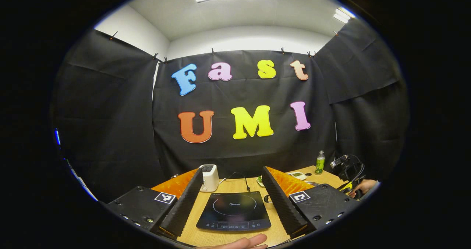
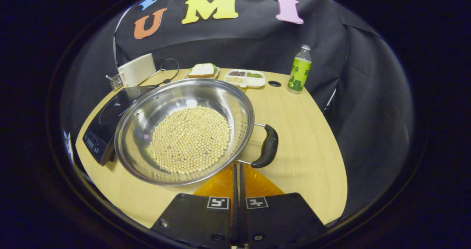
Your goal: First push the handle of the pot to place it horizontally, then grasp the pot with both hands and set it on the induction cooktop.
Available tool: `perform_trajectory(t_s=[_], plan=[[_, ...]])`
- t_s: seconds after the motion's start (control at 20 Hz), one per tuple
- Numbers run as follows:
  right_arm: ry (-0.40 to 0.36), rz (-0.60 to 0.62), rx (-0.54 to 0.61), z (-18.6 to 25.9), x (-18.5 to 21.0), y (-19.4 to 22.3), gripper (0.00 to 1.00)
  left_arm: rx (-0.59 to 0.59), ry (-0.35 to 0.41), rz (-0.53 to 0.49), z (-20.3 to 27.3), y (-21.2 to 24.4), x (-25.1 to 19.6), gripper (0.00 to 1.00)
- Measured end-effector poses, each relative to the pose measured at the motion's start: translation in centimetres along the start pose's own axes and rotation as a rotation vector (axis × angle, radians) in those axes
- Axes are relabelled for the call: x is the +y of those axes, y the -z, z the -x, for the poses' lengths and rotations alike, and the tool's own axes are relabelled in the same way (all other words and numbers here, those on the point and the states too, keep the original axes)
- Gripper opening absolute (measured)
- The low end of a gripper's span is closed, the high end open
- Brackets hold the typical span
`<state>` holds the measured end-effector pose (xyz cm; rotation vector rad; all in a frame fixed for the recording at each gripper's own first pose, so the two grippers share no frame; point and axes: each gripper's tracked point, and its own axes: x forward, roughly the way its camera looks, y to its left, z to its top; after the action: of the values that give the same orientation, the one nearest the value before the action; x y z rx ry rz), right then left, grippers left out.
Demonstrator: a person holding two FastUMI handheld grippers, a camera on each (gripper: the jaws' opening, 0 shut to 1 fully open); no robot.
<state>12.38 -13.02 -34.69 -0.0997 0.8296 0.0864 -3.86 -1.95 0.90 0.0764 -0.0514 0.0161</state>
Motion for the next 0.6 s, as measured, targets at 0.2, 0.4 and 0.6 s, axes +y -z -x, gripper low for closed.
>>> perform_trajectory(t_s=[0.2, 0.4, 0.6], plan=[[0.012, -0.019, -0.016, -0.9, -1.3, -0.8, 0.04, 0.024, 0.004, -0.006, -0.8, 1.1, -0.4, 0.96], [0.028, -0.027, -0.024, -1.8, -2.0, -1.2, 0.04, 0.044, 0.005, -0.003, -1.4, 1.9, -0.7, 0.96], [0.045, -0.037, -0.045, -2.1, -2.4, -1.5, 0.04, 0.061, 0.004, 0.003, -2.1, 2.4, -1.2, 0.96]])
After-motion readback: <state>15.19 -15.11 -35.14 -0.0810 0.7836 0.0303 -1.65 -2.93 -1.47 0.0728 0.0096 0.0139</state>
